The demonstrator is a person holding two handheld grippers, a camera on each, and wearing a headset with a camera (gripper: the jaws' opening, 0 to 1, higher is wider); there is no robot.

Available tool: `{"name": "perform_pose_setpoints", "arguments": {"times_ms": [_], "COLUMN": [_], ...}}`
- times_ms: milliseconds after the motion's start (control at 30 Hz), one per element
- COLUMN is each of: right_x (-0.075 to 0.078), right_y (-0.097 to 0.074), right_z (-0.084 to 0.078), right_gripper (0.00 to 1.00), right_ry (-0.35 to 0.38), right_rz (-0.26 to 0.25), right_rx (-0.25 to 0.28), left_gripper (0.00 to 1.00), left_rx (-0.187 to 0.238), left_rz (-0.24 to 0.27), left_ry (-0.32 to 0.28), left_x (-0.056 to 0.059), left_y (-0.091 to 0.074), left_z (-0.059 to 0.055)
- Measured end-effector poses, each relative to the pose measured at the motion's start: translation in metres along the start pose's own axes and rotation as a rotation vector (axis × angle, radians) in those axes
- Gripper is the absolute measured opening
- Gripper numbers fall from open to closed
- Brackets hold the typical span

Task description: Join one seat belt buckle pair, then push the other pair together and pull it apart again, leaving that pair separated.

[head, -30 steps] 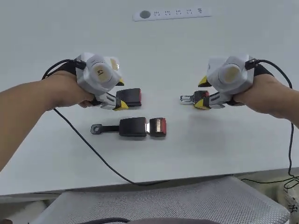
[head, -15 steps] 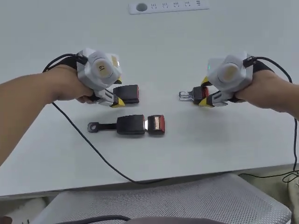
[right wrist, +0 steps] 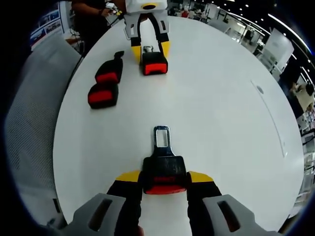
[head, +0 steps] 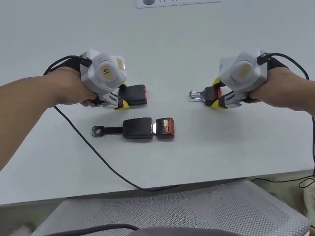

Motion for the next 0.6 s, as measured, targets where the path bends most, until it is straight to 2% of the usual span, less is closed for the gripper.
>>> {"name": "perform_pose_setpoints", "arguments": {"times_ms": [167, 367, 600], "right_x": [0.0014, 0.0027, 0.001], "right_y": [0.0016, 0.0012, -0.0001], "right_z": [-0.0002, 0.0021, 0.0046], "right_gripper": [0.32, 0.32, 0.32], "right_ry": [-0.011, -0.014, -0.017], "right_rz": [0.021, 0.036, 0.026], "right_rx": [-0.005, -0.018, -0.037], "left_gripper": [0.33, 0.32, 0.32], "left_rx": [-0.009, -0.022, -0.029], "left_rz": [-0.008, -0.009, -0.006], "left_ry": [0.039, 0.034, 0.048], "left_x": [0.0004, -0.0013, -0.0005], "left_y": [0.0009, 0.0019, 0.002], "left_z": [0.0014, 0.0021, 0.0039]}}
Point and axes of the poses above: the centre of the closed fingertips' face, and the gripper's own axes: y roughly forward along the fingers, x roughly to its right, z roughly out of its top, the point moved 8 cm from there along -y, roughly backward along the fingers, and after that the axes turned 3 degrees about -z, right-handed, at the moved point
